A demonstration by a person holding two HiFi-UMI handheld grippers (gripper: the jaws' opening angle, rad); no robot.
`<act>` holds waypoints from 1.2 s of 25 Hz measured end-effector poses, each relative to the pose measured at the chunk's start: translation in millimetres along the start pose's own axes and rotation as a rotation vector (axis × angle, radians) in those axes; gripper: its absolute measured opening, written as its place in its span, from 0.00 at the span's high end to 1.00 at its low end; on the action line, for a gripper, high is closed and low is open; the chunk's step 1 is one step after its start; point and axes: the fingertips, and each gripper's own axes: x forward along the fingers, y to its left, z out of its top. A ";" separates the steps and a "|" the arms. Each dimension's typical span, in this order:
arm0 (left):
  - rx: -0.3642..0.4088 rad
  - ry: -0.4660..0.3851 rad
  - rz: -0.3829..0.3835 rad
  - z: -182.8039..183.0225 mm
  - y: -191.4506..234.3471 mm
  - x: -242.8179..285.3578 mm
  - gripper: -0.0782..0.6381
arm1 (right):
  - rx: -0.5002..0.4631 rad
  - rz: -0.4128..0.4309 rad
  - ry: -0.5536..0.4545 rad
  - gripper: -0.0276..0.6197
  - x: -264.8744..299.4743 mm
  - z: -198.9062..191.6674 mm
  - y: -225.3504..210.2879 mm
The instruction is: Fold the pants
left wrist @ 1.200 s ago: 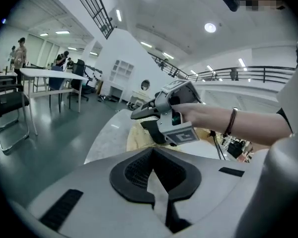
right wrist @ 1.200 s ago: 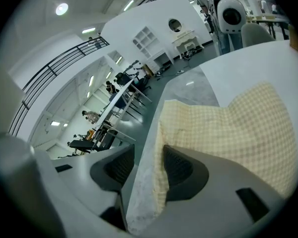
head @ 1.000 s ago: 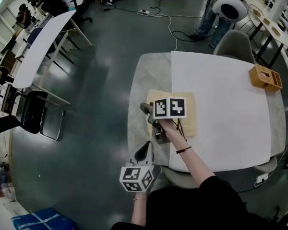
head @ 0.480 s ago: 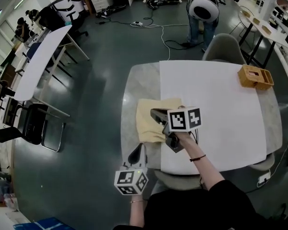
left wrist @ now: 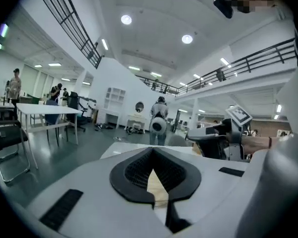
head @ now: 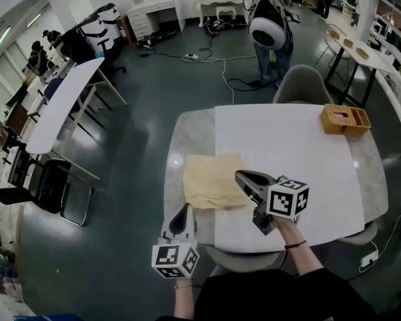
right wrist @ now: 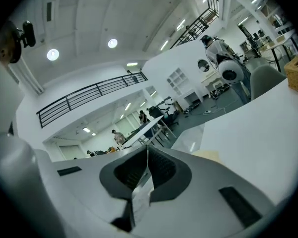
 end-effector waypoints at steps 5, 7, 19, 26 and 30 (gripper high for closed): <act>0.055 -0.067 0.004 22.7 -12.0 -9.4 0.87 | -0.075 -0.016 -0.075 0.93 -41.9 13.4 4.7; 0.077 -0.101 0.005 32.7 -16.6 -12.9 0.87 | -0.120 -0.031 -0.102 0.93 -58.2 20.0 5.7; 0.151 -0.208 0.019 63.2 -39.2 -31.8 0.87 | -0.249 -0.137 -0.314 0.93 -147.2 53.8 0.9; 0.173 -0.254 0.045 73.1 -42.5 -40.1 0.87 | -0.299 -0.201 -0.359 0.94 -173.0 59.7 -4.2; 0.182 -0.265 0.055 76.5 -43.7 -47.0 0.87 | -0.314 -0.208 -0.379 0.94 -182.1 59.8 -2.9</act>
